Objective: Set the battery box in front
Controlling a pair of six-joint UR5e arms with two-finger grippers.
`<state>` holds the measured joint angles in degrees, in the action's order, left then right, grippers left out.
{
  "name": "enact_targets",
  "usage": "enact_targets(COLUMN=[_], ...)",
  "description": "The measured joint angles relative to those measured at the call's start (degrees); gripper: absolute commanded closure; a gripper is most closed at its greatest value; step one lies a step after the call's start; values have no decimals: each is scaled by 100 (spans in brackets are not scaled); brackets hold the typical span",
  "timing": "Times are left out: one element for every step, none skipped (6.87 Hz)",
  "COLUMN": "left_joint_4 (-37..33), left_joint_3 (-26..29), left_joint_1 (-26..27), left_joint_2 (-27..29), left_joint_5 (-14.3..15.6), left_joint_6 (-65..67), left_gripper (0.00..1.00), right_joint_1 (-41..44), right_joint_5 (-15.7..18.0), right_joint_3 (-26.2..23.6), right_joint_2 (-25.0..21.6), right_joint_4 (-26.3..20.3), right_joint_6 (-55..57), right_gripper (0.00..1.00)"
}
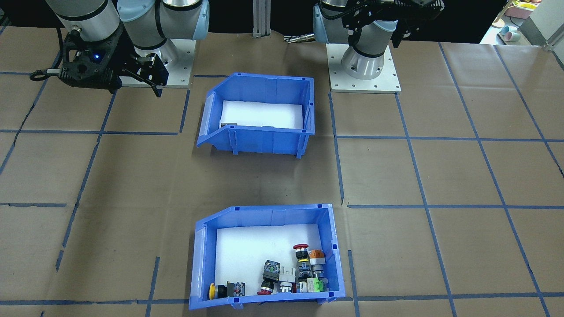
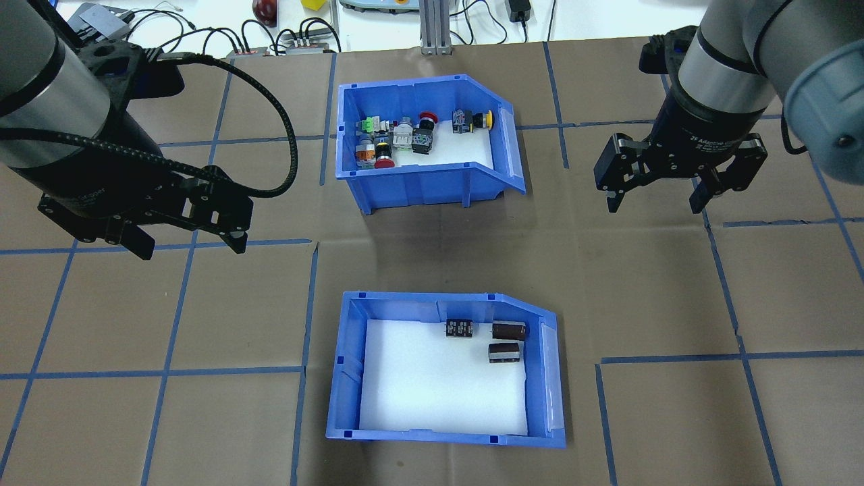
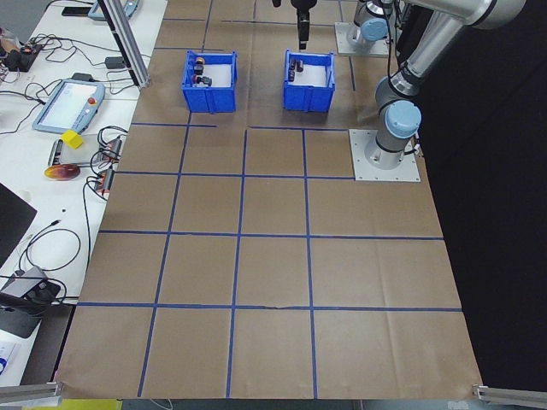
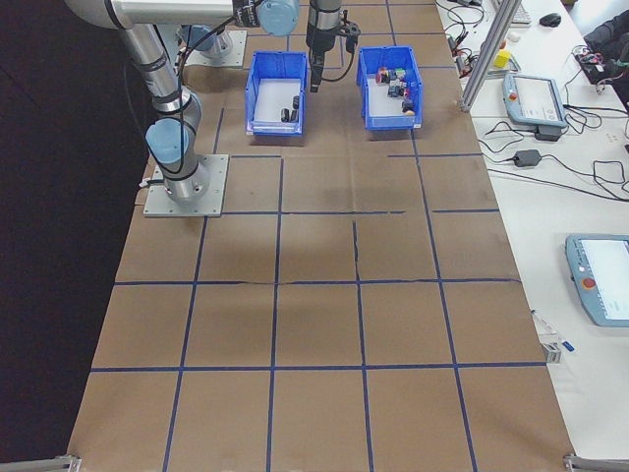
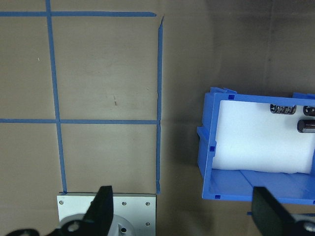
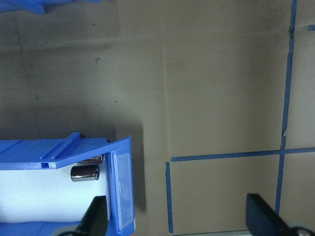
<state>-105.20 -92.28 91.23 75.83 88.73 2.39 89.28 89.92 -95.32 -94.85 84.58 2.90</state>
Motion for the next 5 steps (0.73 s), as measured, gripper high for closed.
enact_targets(left_joint_4=[8, 21, 25, 24, 12], left_joint_3=[-19, -34, -44, -57, -73], left_joint_1=[0, 0, 0, -3, -6], left_joint_2=[8, 16, 24, 44, 76], left_joint_5=[7, 15, 19, 16, 14], left_joint_6=[-1, -6, -4, 26, 144], left_gripper=[1, 1, 1, 1, 1], right_joint_1=[1, 1, 2, 2, 2], right_joint_5=[0, -1, -1, 1, 3], right_joint_3=[-2, -6, -10, -12, -13], right_joint_2=[2, 2, 2, 2, 2], right_joint_4=[23, 34, 39, 40, 41], right_joint_6=[-18, -33, -42, -48, -51], right_gripper=[0, 0, 0, 0, 0])
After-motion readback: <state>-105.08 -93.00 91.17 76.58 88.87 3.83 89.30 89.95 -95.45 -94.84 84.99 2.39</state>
